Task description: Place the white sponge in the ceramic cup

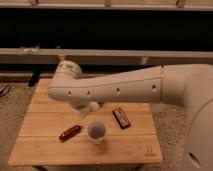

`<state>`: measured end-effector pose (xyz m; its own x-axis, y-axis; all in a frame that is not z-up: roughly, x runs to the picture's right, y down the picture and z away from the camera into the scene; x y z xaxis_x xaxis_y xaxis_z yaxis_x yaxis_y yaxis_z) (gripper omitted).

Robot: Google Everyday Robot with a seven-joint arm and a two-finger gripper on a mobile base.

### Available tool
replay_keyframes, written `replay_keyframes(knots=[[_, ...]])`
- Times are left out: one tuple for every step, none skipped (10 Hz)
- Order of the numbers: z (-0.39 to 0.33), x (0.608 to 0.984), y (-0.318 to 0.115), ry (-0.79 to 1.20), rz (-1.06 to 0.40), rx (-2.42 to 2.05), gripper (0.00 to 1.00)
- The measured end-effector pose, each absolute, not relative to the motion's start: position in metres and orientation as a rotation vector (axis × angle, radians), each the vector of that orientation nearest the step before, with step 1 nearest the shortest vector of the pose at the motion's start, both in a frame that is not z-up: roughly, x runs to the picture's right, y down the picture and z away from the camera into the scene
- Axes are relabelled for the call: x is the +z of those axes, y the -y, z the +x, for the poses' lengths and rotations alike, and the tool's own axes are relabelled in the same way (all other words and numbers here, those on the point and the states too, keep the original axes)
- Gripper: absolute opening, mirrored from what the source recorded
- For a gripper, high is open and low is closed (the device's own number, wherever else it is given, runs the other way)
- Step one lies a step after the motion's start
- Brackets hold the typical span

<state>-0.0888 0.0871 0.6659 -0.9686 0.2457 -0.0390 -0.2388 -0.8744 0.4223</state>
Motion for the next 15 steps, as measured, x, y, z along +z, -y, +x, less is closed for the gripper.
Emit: replay_keyframes(knots=[[-0.091,0.661,-0.09,-0.649,-0.019,2.845,0.0],[-0.093,0.657,-0.094,-0.663,-0.06,2.869,0.0],[-0.094,0.65,-0.097,-0.675,-0.097,2.891,0.0],[-0.097,0.645,-0.102,-0.686,-0.118,2.899,0.0],[-0.101,0.639,-0.109,-0.703,-0.139,2.904,0.0],[-0.106,0.633,-0.119,-0.728,-0.159,2.911,0.0],[-0.106,0.631,-0.123,-0.744,-0.166,2.917,0.0],[-0.105,0.631,-0.128,-0.768,-0.172,2.927,0.0],[-0.1,0.631,-0.133,-0.796,-0.171,2.942,0.0],[-0.097,0.631,-0.135,-0.815,-0.172,2.954,0.0],[-0.093,0.633,-0.136,-0.832,-0.177,2.967,0.0],[-0.087,0.637,-0.134,-0.854,-0.196,2.984,0.0],[-0.08,0.641,-0.13,-0.879,-0.257,3.008,0.0],[-0.076,0.645,-0.126,-0.892,-0.306,3.025,0.0],[-0.069,0.652,-0.119,-0.904,-0.372,3.048,0.0]])
